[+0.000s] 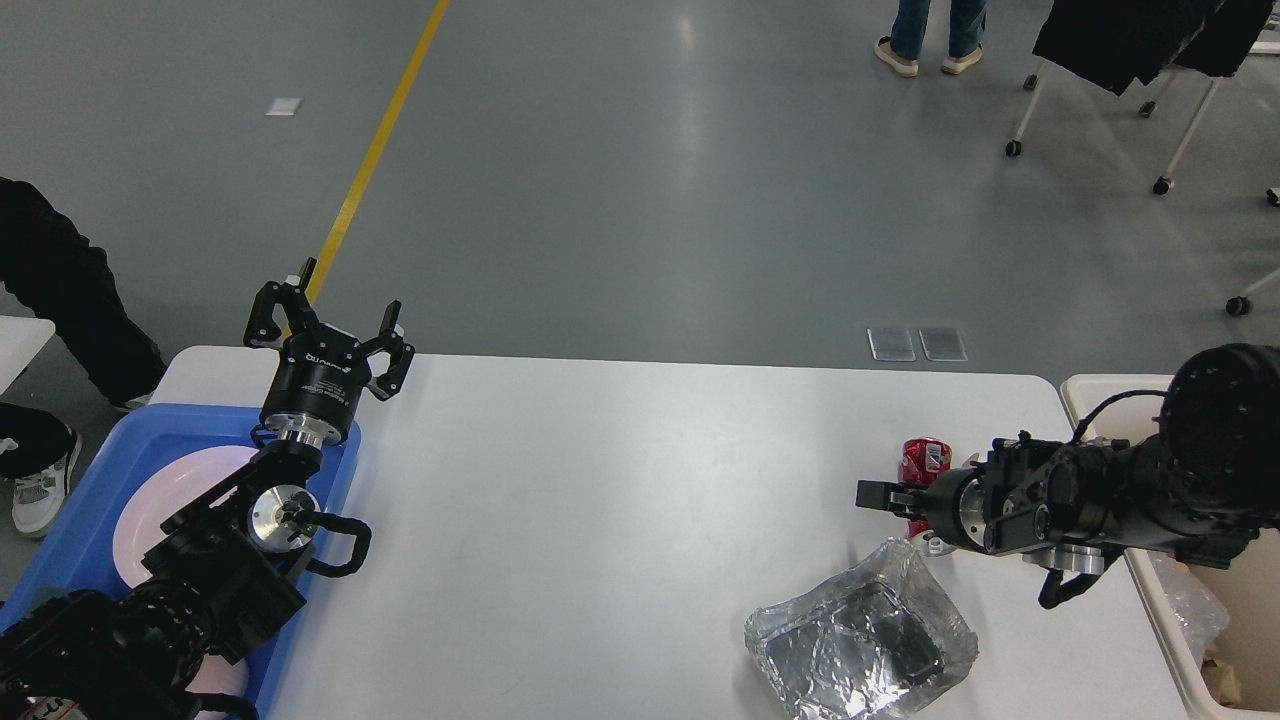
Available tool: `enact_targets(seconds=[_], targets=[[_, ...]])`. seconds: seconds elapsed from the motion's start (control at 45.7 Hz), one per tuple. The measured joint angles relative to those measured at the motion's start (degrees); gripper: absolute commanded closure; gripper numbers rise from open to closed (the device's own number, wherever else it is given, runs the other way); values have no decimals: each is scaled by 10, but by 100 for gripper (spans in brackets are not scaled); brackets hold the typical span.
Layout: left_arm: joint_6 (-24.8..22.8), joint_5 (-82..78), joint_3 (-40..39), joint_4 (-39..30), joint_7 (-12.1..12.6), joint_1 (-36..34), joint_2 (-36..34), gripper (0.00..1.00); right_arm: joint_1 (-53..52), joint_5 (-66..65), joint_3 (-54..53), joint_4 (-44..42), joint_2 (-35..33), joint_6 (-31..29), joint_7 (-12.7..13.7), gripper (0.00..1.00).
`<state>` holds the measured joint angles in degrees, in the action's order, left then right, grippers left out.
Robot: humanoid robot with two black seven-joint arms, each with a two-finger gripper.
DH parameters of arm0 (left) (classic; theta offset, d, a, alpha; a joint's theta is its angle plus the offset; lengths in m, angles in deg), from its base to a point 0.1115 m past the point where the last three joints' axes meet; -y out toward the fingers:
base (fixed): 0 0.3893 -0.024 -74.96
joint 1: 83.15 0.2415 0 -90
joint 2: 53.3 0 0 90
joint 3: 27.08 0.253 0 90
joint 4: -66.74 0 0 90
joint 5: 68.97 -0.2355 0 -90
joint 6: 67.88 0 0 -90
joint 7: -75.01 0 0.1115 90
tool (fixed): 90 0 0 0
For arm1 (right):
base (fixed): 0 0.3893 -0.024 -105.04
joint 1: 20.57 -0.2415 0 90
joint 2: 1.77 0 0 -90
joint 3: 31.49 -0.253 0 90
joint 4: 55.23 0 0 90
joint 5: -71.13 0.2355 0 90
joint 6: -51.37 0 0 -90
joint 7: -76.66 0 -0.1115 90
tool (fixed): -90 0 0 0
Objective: Tidy desktop
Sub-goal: 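Move the right gripper back to the red can and grasp it, then lift the red can with the right gripper and drop it into the bin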
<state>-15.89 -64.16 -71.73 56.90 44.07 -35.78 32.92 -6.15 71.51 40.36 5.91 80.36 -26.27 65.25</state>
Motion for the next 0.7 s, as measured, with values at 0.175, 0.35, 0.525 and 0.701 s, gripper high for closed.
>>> enact_targets(seconds=[0.175, 0.35, 0.525, 0.701], targets=[[0, 0, 0, 0, 0, 0, 0, 3, 13, 3, 3, -19, 7, 2, 4, 0], [0, 0, 0, 0, 1, 0, 0, 3, 29, 3, 6, -27, 8, 2, 5, 13], [0, 0, 0, 0, 0, 0, 0, 3, 51, 33, 4, -46, 9, 3, 5, 80], [0, 0, 0, 0, 0, 0, 0, 3, 52, 48, 3, -49, 11, 13, 4, 100]])
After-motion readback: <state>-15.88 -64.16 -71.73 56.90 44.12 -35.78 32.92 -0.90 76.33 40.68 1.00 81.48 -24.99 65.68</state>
